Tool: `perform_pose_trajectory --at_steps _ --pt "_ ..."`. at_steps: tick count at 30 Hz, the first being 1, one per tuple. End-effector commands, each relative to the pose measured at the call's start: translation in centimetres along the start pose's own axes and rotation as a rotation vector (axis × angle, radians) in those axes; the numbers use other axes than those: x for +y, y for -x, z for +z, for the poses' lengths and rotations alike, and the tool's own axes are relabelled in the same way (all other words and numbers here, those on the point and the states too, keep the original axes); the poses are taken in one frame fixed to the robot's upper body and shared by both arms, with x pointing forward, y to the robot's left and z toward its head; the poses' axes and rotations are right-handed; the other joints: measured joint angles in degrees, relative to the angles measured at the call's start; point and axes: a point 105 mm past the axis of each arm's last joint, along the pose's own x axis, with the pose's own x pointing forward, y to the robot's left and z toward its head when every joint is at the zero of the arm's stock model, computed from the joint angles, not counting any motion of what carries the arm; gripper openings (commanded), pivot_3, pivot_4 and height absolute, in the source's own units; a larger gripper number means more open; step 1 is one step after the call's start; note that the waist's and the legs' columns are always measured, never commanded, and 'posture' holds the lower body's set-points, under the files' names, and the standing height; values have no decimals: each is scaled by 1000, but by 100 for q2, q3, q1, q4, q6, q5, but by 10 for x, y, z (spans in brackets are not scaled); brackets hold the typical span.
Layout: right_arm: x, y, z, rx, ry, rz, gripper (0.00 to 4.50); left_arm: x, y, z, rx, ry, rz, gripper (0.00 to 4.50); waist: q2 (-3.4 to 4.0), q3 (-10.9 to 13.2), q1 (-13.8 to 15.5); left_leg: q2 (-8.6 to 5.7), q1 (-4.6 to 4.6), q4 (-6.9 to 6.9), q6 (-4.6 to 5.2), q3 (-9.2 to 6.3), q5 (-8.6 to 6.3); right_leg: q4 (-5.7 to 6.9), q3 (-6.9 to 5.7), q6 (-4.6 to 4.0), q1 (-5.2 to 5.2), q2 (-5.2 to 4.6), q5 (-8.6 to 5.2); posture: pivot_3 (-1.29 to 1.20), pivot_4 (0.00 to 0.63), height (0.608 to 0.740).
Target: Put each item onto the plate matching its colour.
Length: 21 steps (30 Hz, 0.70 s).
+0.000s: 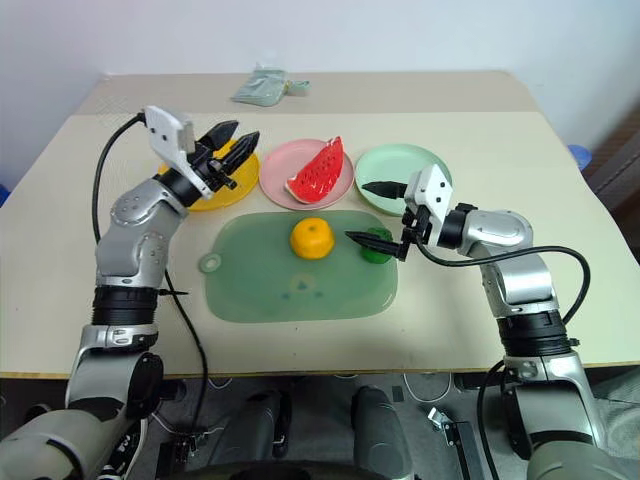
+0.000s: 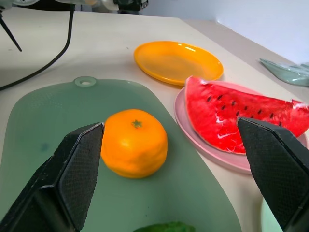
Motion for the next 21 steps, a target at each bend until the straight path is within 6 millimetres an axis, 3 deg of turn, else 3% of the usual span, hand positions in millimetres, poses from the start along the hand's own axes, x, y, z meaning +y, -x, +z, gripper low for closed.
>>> perform_pose_trajectory --at_steps 1,3,6,9,13,21 --pt "-3 -3 13 -36 49 -1 4500 -35 3 5 -25 73 -202 2528 0 0 8 0 0 0 0 1 0 0 0 0 0 0 0 0 150 740" --pt "-3 -4 13 -37 51 2 4500 -62 8 5 -28 116 -343 3151 0 0 21 0 -2 2 0 0 0 0 0 0 0 0 0 0 150 740" --pt "-4 -4 13 -39 49 2 4500 -79 13 -9 58 155 -429 4478 0 0 18 0 -2 3 0 -1 0 0 0 0 1 -1 0 0 150 740" --pt "-3 -3 11 -36 48 2 4500 -82 8 -23 117 127 -422 4478 0 0 0 0 1 2 0 -1 0 1 0 -1 1 2 0 0 150 740" --pt "-3 -3 10 -34 40 -1 4500 -84 -8 -42 163 -66 -399 4478 0 0 7 0 1 1 0 0 0 0 0 -1 1 2 0 0 150 740" --pt "-4 -3 10 -32 42 -15 4500 -107 -17 -68 272 34 -499 4478 0 0 -6 -2 -1 -1 0 -1 0 -2 0 -1 1 1 0 0 150 740"
